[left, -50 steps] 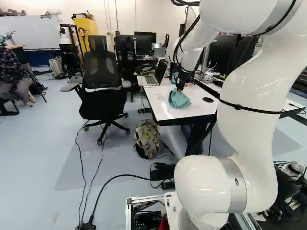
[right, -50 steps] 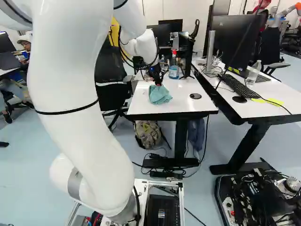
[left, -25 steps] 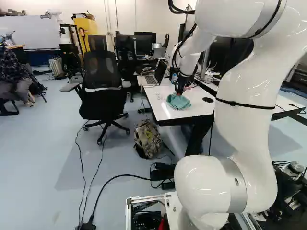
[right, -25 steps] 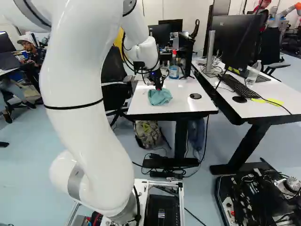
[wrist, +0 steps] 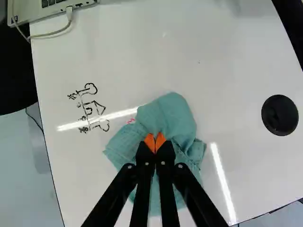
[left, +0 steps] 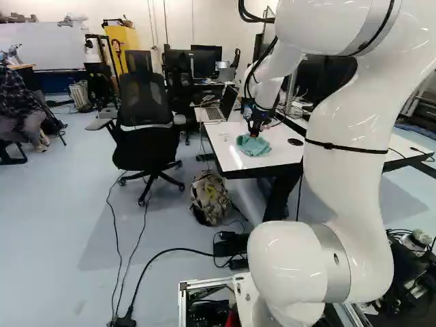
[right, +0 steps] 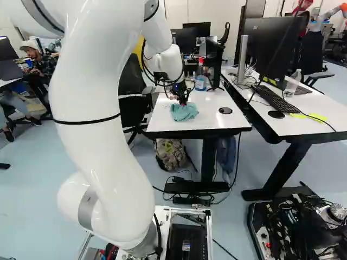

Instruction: Clean the table with the green towel

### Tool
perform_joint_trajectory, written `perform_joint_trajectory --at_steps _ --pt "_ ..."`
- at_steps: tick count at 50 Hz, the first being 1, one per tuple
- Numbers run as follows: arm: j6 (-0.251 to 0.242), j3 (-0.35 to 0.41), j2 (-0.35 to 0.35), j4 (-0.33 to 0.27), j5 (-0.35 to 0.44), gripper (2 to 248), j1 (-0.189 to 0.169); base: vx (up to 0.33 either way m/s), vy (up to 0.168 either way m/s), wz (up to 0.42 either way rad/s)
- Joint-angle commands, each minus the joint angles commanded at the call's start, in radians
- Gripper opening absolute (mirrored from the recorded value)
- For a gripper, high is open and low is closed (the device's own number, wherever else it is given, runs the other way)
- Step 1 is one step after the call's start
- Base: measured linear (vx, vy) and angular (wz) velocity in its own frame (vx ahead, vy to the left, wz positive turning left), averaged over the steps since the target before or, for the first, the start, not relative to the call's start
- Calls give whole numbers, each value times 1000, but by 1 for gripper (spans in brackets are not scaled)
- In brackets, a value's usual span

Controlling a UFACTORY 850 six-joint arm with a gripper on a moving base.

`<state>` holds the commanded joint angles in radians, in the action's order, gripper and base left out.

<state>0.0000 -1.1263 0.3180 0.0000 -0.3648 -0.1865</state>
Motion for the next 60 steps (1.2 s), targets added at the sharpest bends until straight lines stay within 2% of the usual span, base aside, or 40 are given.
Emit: perform_joint_trajectory --at_steps 46,60 --pt "0 0 0 0 -120 21 0 0 0 0" --pt "0 0 0 0 -122 21 0 0 0 0"
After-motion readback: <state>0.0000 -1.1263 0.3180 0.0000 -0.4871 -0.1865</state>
